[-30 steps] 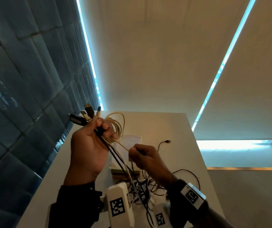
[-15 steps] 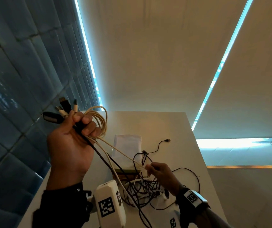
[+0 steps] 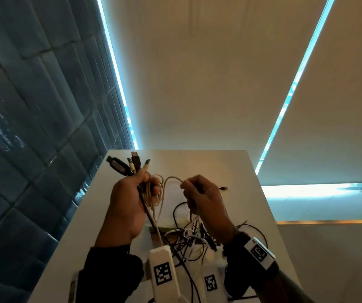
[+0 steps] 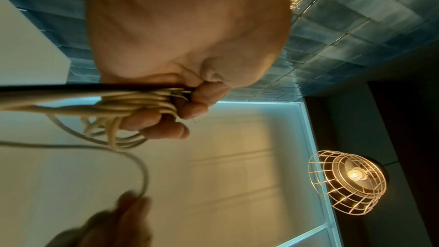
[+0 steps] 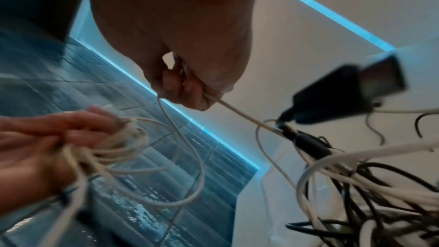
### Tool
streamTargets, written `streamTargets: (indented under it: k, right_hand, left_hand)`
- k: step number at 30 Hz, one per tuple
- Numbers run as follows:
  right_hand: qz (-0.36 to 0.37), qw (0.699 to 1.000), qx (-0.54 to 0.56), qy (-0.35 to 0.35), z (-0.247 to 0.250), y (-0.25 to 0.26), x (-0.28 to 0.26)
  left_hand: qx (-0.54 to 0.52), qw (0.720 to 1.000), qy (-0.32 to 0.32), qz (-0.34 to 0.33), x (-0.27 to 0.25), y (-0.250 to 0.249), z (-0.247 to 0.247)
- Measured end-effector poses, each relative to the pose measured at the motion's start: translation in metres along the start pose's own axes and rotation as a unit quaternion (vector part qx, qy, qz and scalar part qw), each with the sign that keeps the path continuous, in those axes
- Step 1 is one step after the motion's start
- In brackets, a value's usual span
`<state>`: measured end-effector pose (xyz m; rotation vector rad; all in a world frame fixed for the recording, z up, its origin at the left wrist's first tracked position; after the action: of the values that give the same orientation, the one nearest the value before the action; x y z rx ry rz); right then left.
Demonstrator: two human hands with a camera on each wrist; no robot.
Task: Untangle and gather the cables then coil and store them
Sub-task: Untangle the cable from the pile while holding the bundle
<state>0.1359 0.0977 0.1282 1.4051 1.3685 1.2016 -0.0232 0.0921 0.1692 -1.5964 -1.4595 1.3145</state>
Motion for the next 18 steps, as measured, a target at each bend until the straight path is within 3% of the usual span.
streamTargets:
  k: [6,11,18]
  right_hand:
    - [0.106,0.991,0.027,0.076,-0.027,0.026,-0.013]
    - [0.086,0.991,-0.030,0.098,-0.020,0.004,-0.015]
    - [0.017,0.990,-0.082,0.111,0.007,-0.043,-0.019]
  left_hand:
    - [-0.016,0.998,0.051,0.039,0.002,0.013,-0.011]
    - [-0.163,0.980,0.109,0.013,0.004,-0.001,-0.013]
    - [-0.192,0.972,0.112,-0.075,0.003,-0.024,-0.001]
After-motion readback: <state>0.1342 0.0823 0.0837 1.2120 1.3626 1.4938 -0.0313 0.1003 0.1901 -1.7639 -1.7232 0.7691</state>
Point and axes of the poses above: each hand's wrist, its own x-axis towards the middle knuckle, its own z-axis out of the back of the hand, y = z × x, the point moved 6 cm from there along x, towards the middle knuckle, and after that the axes turned 5 degrees about x, right-handed, at the moved point
